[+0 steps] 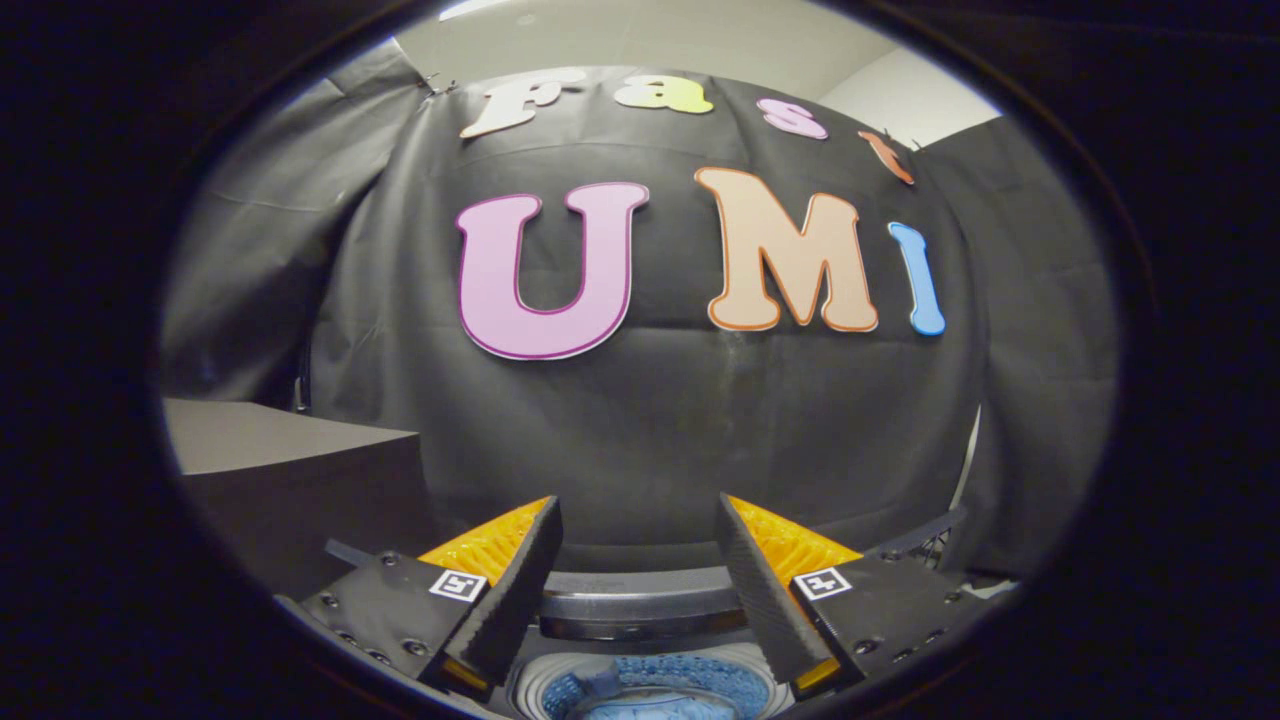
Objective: Put the clothes into the washing machine and then close the washing machine lid.
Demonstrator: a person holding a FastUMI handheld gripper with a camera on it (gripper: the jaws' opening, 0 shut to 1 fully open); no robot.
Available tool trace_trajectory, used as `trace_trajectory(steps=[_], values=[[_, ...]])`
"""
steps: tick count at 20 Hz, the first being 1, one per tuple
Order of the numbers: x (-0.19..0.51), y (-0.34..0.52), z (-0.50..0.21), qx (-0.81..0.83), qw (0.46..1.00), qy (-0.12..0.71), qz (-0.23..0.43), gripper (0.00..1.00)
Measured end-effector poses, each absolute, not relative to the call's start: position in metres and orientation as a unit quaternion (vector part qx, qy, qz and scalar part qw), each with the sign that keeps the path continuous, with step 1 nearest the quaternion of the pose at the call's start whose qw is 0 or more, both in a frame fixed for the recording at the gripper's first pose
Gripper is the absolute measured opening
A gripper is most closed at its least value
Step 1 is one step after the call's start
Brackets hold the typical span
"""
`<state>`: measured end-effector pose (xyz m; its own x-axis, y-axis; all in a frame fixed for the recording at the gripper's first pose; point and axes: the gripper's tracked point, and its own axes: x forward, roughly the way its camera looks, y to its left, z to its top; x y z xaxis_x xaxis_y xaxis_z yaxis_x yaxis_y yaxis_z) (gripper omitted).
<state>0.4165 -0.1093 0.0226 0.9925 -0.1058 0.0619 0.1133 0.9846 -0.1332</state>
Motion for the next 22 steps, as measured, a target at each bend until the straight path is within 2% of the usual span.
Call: trace_trajectory(steps=[2,3,4,8,12,22], values=[[0.41,-0.117,-0.015,-0.063,0.995,0.047,-0.055,0.97],[0.405,-0.103,-0.03,-0.042,0.996,0.072,-0.012,0.97],[0.402,-0.092,-0.04,-0.016,0.997,0.071,0.018,0.97],[0.389,-0.136,-0.052,-0.012,0.997,0.055,-0.056,0.96],[0.364,-0.152,-0.044,-0.026,0.996,0.058,-0.064,0.95],[0.292,-0.128,-0.012,-0.031,0.998,0.05,-0.028,0.95]])
